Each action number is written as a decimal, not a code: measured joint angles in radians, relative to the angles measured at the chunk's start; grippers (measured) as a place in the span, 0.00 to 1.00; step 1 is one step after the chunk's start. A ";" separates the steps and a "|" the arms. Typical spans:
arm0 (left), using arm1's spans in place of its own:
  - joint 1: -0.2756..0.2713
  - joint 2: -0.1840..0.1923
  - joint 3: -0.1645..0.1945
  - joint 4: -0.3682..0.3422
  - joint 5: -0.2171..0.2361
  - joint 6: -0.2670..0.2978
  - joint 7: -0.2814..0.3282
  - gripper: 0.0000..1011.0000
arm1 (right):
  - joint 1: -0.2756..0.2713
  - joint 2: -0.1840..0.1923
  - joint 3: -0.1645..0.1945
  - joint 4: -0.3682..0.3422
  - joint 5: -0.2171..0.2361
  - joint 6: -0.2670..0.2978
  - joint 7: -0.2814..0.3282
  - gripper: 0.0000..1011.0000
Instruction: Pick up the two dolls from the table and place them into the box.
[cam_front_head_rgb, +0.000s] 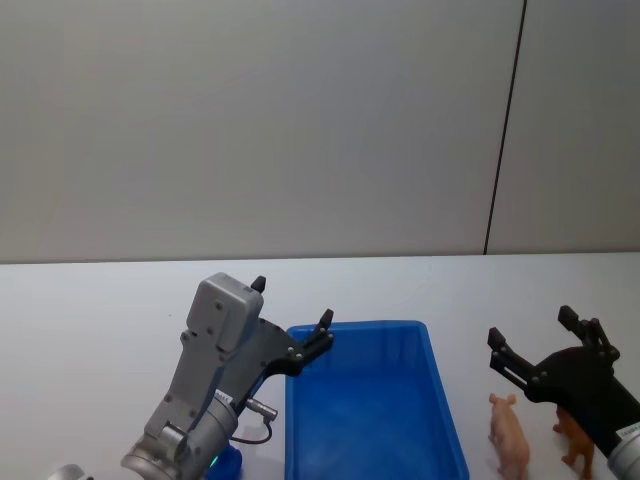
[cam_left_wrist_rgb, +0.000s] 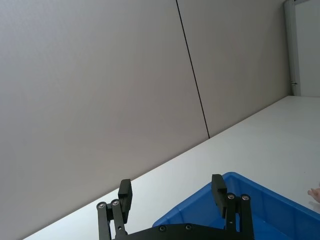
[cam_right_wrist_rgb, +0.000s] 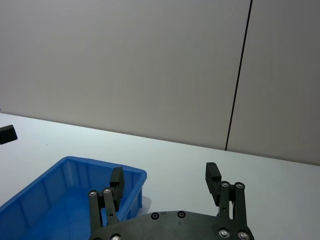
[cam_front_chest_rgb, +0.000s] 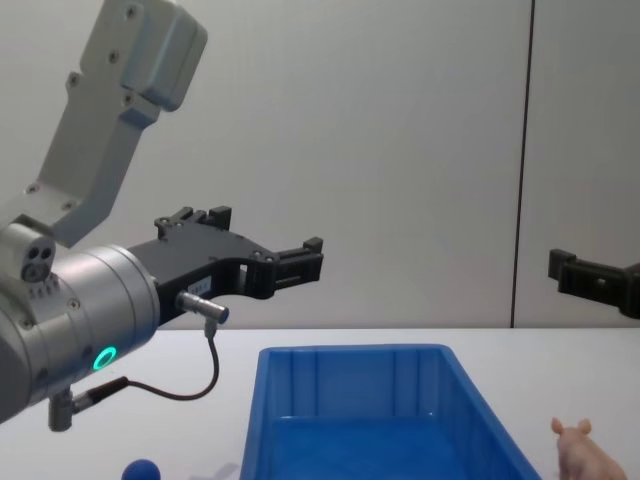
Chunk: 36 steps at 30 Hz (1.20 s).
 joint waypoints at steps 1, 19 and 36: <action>0.000 0.000 0.000 0.000 0.000 0.000 0.000 0.99 | 0.000 0.000 0.000 0.000 0.000 0.000 0.000 0.99; 0.000 0.000 0.000 0.000 0.000 0.000 0.000 0.99 | 0.000 0.000 0.000 0.000 0.000 0.000 0.000 0.99; 0.000 0.000 0.000 0.000 0.000 0.000 0.000 0.99 | 0.000 0.000 0.000 0.000 0.000 0.000 0.000 0.99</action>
